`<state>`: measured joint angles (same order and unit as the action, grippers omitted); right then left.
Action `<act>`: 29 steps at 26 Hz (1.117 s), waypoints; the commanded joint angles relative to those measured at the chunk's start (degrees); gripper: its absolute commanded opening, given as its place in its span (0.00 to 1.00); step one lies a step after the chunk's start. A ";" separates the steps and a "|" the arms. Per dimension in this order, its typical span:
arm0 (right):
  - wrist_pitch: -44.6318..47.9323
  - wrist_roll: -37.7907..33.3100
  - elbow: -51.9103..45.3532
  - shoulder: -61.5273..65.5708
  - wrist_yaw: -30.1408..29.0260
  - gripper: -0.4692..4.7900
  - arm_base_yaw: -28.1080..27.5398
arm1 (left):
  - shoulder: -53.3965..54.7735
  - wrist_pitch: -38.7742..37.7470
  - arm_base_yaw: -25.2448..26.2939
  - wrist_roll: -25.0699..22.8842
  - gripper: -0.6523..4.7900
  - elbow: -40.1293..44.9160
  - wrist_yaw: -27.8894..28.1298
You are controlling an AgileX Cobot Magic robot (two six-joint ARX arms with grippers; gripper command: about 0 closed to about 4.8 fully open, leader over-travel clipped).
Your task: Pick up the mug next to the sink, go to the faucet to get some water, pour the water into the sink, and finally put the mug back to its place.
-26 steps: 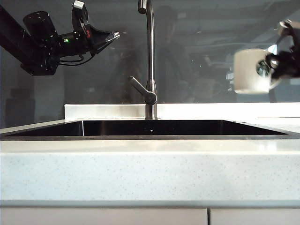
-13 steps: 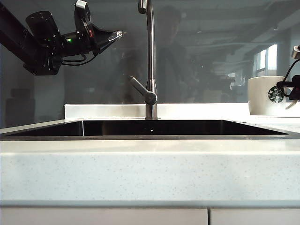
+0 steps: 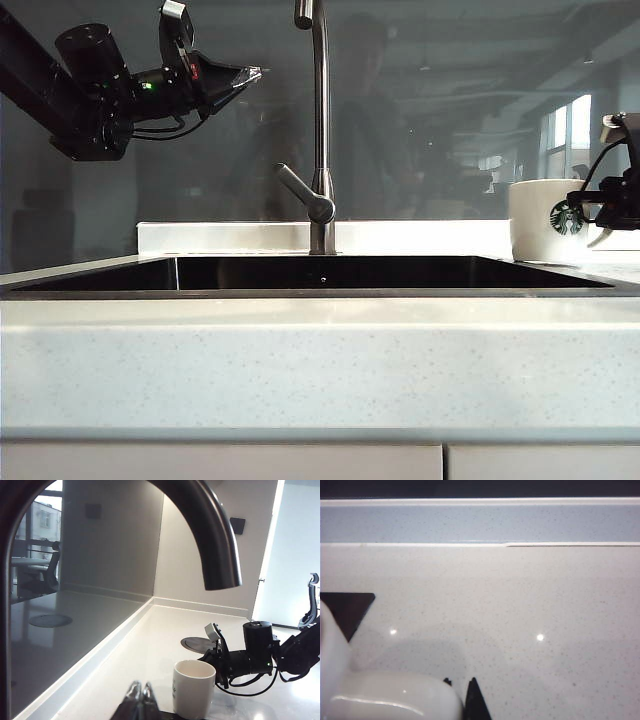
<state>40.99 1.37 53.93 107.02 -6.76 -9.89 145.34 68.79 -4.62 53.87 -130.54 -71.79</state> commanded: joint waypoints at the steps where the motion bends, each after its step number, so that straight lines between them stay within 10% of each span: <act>1: 4.70 -0.70 0.50 -0.57 1.60 0.08 -0.15 | -0.66 0.72 -0.13 0.17 0.11 -0.17 -0.02; 29: 3.83 -0.68 0.46 0.59 3.19 0.09 -0.13 | -0.66 0.72 -0.13 0.17 0.11 -0.15 -0.04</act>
<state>42.65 1.26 53.95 108.12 -3.20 -10.17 145.32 68.82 -4.78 53.87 -130.54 -71.79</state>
